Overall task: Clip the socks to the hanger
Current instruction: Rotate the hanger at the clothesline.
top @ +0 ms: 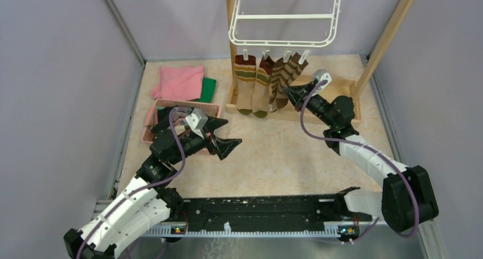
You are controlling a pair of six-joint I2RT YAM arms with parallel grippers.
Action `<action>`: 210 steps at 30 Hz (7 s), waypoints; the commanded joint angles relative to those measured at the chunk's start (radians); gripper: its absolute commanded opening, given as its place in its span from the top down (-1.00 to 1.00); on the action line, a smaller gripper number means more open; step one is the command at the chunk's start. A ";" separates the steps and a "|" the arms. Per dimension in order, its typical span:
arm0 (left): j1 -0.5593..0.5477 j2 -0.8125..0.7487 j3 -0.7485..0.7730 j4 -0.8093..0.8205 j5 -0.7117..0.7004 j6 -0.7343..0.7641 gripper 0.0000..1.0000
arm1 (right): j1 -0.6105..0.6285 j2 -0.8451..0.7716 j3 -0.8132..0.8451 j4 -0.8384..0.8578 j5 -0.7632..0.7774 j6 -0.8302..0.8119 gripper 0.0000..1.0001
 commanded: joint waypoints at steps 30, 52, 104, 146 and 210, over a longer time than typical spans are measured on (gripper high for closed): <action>0.007 0.049 0.070 0.007 -0.121 -0.006 -0.98 | 0.279 0.057 0.256 -0.243 0.221 -0.182 0.47; 0.248 0.523 0.333 0.407 -0.058 -0.530 -0.88 | 0.127 -0.525 0.143 -0.571 0.362 -0.008 -0.58; 0.314 0.866 0.660 0.471 -0.016 -0.620 -0.56 | -0.421 0.438 1.218 -0.702 -0.095 0.642 -0.20; 0.291 0.991 0.882 0.454 0.011 -0.590 -0.48 | -0.480 0.078 0.761 -0.390 0.124 0.847 1.00; 0.291 0.539 0.502 0.378 0.001 -0.412 -0.53 | -0.040 -0.012 0.562 -0.288 0.198 0.743 0.17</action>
